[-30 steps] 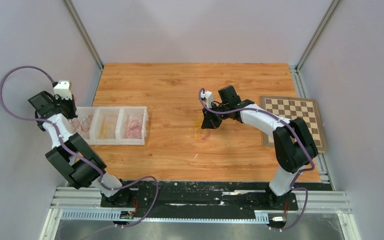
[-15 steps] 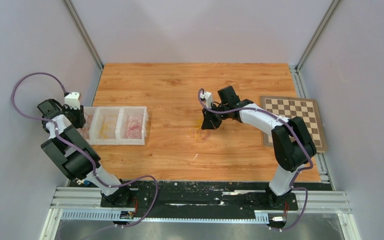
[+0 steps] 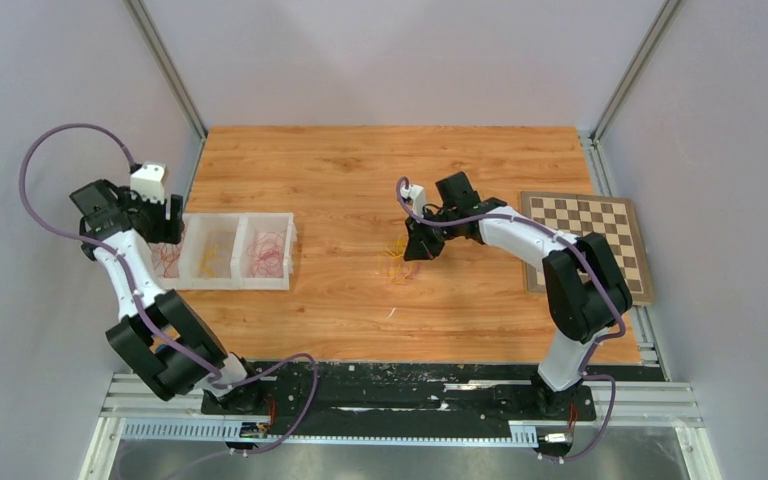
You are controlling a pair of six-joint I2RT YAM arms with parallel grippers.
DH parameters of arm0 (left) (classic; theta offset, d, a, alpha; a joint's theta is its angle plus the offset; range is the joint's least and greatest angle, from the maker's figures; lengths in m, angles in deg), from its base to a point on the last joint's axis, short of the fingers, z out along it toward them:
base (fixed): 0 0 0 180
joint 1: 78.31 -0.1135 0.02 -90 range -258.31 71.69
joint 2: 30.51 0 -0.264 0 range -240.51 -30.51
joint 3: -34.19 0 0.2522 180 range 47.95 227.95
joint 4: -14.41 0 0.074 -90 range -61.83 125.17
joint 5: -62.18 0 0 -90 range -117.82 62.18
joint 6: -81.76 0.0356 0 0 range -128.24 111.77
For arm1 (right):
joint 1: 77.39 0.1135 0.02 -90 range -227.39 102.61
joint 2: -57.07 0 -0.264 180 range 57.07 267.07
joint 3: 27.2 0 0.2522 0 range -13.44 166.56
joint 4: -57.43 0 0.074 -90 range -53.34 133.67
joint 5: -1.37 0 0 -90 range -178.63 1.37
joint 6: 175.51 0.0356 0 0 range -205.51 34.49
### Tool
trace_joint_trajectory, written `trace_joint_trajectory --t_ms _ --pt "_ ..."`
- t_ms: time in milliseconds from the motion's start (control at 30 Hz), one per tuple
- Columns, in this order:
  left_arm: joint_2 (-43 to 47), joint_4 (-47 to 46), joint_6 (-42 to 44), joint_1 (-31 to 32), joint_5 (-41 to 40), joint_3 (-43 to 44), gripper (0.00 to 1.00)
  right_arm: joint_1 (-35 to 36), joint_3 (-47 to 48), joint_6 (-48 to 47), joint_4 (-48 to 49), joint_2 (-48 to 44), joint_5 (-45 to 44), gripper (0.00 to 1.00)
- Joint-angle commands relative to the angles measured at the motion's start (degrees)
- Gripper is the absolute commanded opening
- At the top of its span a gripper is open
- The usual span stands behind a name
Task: Untangle the cables
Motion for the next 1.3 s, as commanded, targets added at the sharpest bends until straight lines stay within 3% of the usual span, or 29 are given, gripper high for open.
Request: trace_joint_trajectory --t_ms 0,167,333,567,767,1000,1067,1167,1267 --pt "7.79 7.34 -0.49 6.94 8.02 2.86 0.87 -1.44 3.97 -0.31 0.15 -3.95 3.01 0.00" --pt "12.90 10.67 -2.08 20.20 16.10 1.88 0.89 -2.73 7.96 -0.04 -1.24 -8.15 8.09 0.00" --pt "16.59 0.18 -12.55 35.87 23.19 -3.14 0.89 -3.19 11.56 2.59 -1.26 -13.49 15.95 0.00" --pt "16.80 -14.54 -23.22 56.90 22.03 -7.76 0.90 -3.16 14.60 4.70 -1.13 -17.05 21.98 0.00" --pt "10.27 -23.80 -32.41 65.51 22.47 -9.14 0.97 -3.12 18.03 8.08 -0.74 -18.62 24.01 0.00" --pt "4.39 -38.28 -44.54 70.22 24.95 -10.58 0.98 -3.13 19.10 14.16 3.24 -18.28 26.28 0.00" --pt "2.60 -39.70 -45.65 70.49 24.32 -9.16 0.89 -3.18 19.04 17.50 5.71 -17.76 27.69 0.00" --pt "-0.24 -38.76 -45.65 70.48 22.06 -7.90 0.54 -3.16 20.22 21.10 7.89 -17.44 29.30 0.00" --pt "-1.19 -39.63 -45.69 70.41 22.23 -10.79 0.31 -4.05 22.61 22.52 8.10 -18.15 29.34 0.00"
